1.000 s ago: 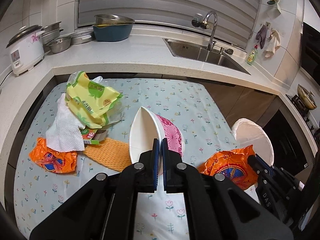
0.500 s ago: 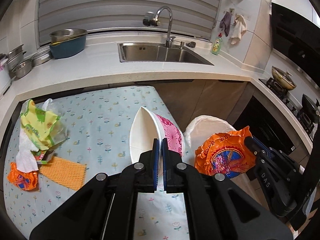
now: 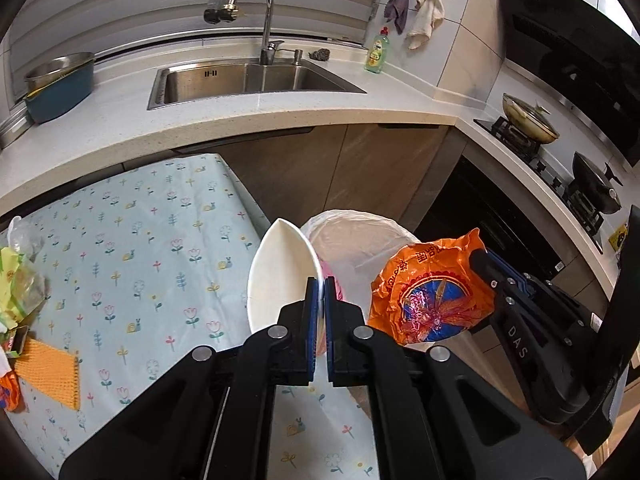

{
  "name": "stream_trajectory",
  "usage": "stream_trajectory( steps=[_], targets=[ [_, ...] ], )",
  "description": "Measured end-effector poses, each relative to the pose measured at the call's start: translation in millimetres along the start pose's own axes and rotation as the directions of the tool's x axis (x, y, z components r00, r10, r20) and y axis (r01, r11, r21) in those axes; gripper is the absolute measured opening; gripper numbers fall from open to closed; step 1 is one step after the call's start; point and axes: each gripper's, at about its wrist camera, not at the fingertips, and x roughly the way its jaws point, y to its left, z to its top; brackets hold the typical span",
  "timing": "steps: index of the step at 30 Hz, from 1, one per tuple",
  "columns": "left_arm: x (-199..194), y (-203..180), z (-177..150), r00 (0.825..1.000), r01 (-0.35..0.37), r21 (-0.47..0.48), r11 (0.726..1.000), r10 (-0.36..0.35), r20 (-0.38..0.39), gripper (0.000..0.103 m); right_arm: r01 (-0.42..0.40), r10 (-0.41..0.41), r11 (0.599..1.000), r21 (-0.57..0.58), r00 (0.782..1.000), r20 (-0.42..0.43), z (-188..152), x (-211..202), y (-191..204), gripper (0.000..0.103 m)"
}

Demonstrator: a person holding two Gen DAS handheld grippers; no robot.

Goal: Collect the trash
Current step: 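Carry the cup and wrapper over the bin and open both grippers, then move both grippers back to the wipes pack and white wipe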

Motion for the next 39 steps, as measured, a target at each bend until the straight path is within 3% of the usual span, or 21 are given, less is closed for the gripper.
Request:
stream_trajectory(
  steps=[11, 14, 15, 19, 30, 39],
  targets=[
    [30.3, -9.1, 14.5, 0.999, 0.039, -0.009, 0.999, -0.039, -0.005, 0.003, 0.009, -0.009, 1.0, 0.015, 1.0, -0.026, 1.7, 22.8, -6.0, 0.005],
    [30.4, -5.7, 19.6, 0.998, 0.064, -0.027, 0.998, -0.064, -0.004, 0.019, 0.01, -0.009, 1.0, 0.01, 1.0, -0.017, 3.5, 22.7, -3.1, 0.01],
    [28.8, -4.8, 20.4, 0.999, 0.055, -0.029, 0.998, -0.054, 0.005, 0.026, 0.009, -0.009, 1.0, 0.01, 1.0, -0.014, 4.6, 22.2, -2.1, 0.012],
    [21.0, -2.2, 20.3, 0.999, 0.017, -0.019, 1.0, -0.017, 0.035, 0.032, 0.004, -0.004, 1.0, 0.001, 1.0, -0.003, 6.0, 18.5, 1.8, 0.022],
    [-6.2, 29.3, 15.7, 0.993, -0.087, -0.078, 0.993, 0.093, 0.075, 0.037, -0.04, 0.041, 0.999, -0.035, 0.999, 0.015, 8.0, 1.2, 30.0, 0.034],
    [-44.1, 66.4, 5.9, 0.971, -0.191, -0.129, 0.973, 0.207, 0.121, 0.042, -0.099, 0.103, 0.991, -0.093, 0.994, 0.04, 8.5, -20.1, 73.9, 0.046]
  ],
)
